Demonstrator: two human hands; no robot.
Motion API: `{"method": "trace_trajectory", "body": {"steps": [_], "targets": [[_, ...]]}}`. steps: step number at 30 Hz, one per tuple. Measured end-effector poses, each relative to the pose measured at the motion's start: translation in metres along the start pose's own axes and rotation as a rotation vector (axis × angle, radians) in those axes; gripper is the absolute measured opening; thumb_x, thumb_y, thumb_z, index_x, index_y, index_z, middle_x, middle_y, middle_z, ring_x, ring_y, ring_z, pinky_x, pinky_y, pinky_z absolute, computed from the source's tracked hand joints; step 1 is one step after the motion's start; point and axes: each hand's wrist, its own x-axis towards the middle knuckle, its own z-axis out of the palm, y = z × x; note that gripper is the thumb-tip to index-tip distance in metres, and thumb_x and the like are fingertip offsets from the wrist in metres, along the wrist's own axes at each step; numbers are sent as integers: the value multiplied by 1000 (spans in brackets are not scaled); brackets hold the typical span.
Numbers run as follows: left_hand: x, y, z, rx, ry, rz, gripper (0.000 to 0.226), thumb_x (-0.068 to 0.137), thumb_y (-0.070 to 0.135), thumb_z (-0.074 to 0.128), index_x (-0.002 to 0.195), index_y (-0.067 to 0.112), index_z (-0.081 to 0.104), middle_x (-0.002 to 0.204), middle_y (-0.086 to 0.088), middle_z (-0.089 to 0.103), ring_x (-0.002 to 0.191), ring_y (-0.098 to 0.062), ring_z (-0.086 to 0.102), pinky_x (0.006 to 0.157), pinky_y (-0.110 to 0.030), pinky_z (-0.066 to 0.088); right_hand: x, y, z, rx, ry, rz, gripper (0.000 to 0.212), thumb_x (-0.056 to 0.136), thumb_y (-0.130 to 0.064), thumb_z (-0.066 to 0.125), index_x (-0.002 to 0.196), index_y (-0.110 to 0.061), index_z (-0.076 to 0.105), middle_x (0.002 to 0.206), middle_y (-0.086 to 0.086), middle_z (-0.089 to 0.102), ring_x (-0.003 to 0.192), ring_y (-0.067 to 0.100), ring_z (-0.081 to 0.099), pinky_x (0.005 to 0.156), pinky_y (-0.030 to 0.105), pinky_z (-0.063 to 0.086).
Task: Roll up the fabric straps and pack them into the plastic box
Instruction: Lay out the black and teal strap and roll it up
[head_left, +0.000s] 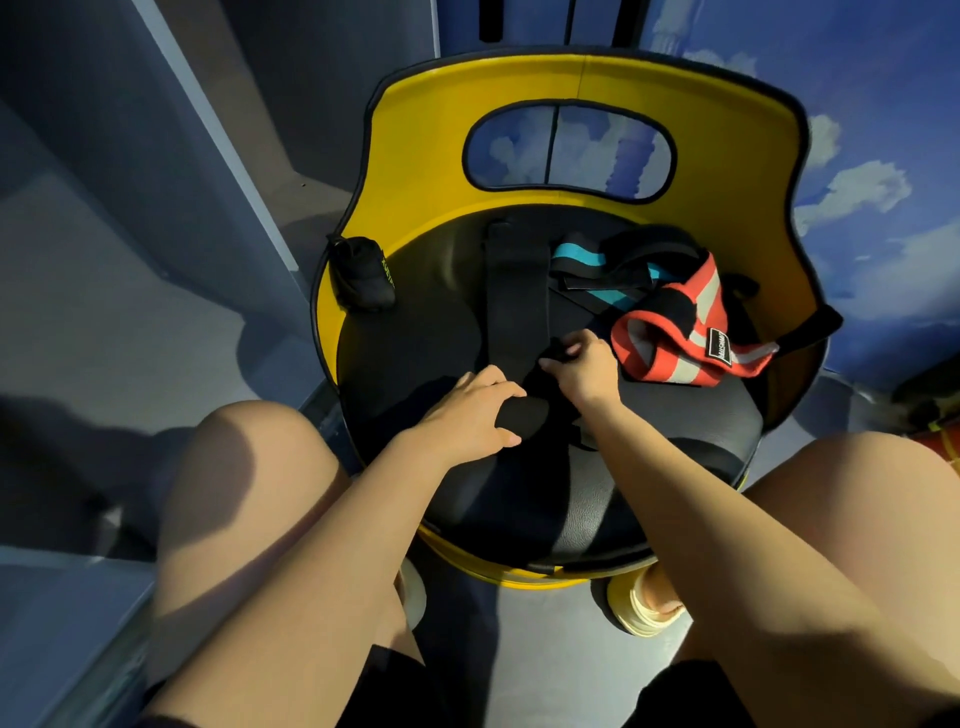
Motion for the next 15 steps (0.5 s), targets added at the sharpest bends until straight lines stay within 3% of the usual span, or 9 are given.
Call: {"method": "trace_trajectory", "body": {"steps": [3,8,12,15], "targets": [[3,1,-4,9,-21,3,54,88,28,62,138,23,41,132,6,37,127,-19,33,104,-38,36,-5,6,-15,-117,-64,-85,40,78,-14,73,114,-5,58,113,14,54,104,26,54,80,23,37],[8,2,-12,27,-81,-10,60,90,32,59,143,19,35,140,3,33,131,-20,32,105,-36,33,-38,-7,-40,-275,-225,-460,27,86,-26,66,108,-11,64,99,2,54,95,18,56,80,27,43],[14,-1,-18,20,-134,-17,63,90,35,59,145,19,33,144,3,31,135,-20,29,108,-36,30,-48,-6,-55,-510,-510,-660,59,79,-37,71,130,-17,51,125,3,48,114,17,47,95,34,44],[18,-1,-22,49,-172,-18,62,91,36,56,146,21,31,147,2,29,136,-19,28,107,-33,28,-50,5,-56,-618,-496,-765,67,78,-28,73,136,-15,43,133,4,42,121,20,41,98,36,43]]}}
